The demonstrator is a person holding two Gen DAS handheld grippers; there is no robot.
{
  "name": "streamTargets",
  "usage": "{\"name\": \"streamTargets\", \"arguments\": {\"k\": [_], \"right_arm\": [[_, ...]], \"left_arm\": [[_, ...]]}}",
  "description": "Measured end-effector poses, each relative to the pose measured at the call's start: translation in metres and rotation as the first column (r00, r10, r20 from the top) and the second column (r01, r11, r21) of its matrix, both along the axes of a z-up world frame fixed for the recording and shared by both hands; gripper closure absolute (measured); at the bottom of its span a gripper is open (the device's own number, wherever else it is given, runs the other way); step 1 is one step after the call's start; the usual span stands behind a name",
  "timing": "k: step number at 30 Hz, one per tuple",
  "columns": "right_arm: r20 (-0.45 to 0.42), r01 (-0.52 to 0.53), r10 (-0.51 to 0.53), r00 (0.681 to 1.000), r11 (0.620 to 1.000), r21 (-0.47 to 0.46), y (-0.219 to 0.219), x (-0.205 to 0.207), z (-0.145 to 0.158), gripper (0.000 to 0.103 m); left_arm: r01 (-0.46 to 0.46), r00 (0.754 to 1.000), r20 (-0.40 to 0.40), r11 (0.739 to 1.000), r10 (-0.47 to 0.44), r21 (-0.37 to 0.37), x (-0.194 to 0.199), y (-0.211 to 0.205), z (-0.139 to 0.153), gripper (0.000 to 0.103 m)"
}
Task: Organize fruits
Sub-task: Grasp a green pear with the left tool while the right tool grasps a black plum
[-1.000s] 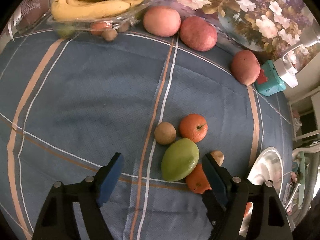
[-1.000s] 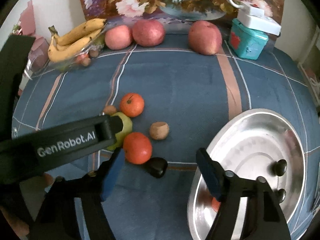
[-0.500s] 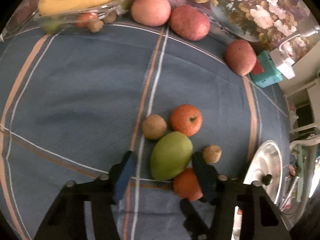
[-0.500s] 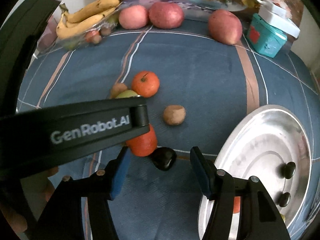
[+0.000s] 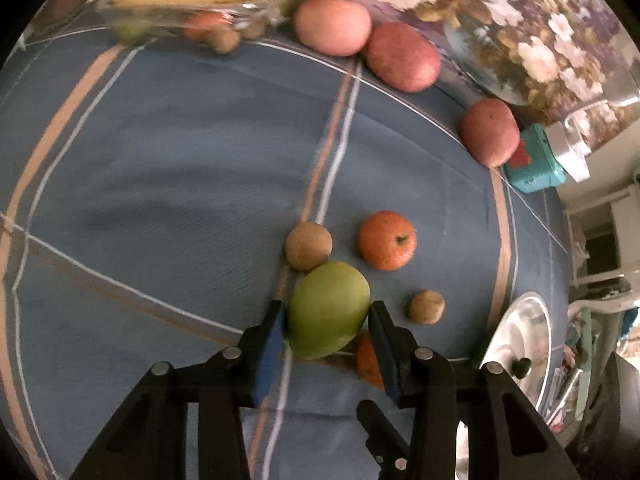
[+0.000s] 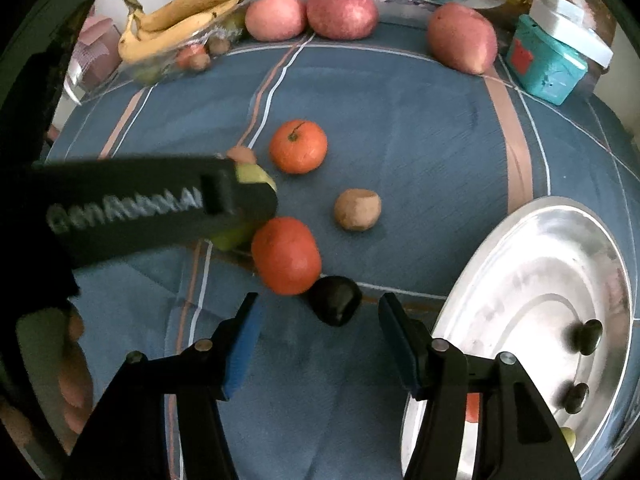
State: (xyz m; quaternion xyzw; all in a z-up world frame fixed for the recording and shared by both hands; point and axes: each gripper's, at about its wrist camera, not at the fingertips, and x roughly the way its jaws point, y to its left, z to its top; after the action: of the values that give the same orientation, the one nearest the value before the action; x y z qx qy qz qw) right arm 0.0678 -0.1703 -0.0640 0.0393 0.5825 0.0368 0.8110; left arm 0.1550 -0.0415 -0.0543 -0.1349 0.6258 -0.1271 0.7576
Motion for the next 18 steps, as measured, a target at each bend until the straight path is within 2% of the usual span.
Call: {"name": "streamTargets", "arguments": {"k": [6, 11, 15, 18], "right_arm": [[-0.014, -0.019, 0.018, 1.000, 1.000, -0.017, 0.004, 0.001, -0.004, 0.043], [-0.006, 0.005, -0.005, 1.000, 0.999, -0.051, 0.002, 0.005, -0.007, 0.060], [0.014, 0.027, -0.027, 1.000, 0.999, -0.030, -0.003, 0.005, -0.005, 0.073], [0.025, 0.028, -0.028, 0.999, 0.999, -0.033, -0.004, 0.004, -0.003, 0.076]], "left_arm": [[-0.052, 0.999, 0.002, 0.999, 0.052, 0.013, -0.004, 0.021, 0.005, 0.058], [-0.076, 0.997, -0.007, 0.997, 0.077, 0.018, -0.012, 0.033, 0.007, 0.058], [-0.078, 0.997, -0.009, 0.997, 0.078, 0.017, -0.016, 0.034, 0.008, 0.058], [-0.087, 0.996, -0.011, 0.996, 0.087, 0.007, -0.018, 0.034, 0.008, 0.058]]}}
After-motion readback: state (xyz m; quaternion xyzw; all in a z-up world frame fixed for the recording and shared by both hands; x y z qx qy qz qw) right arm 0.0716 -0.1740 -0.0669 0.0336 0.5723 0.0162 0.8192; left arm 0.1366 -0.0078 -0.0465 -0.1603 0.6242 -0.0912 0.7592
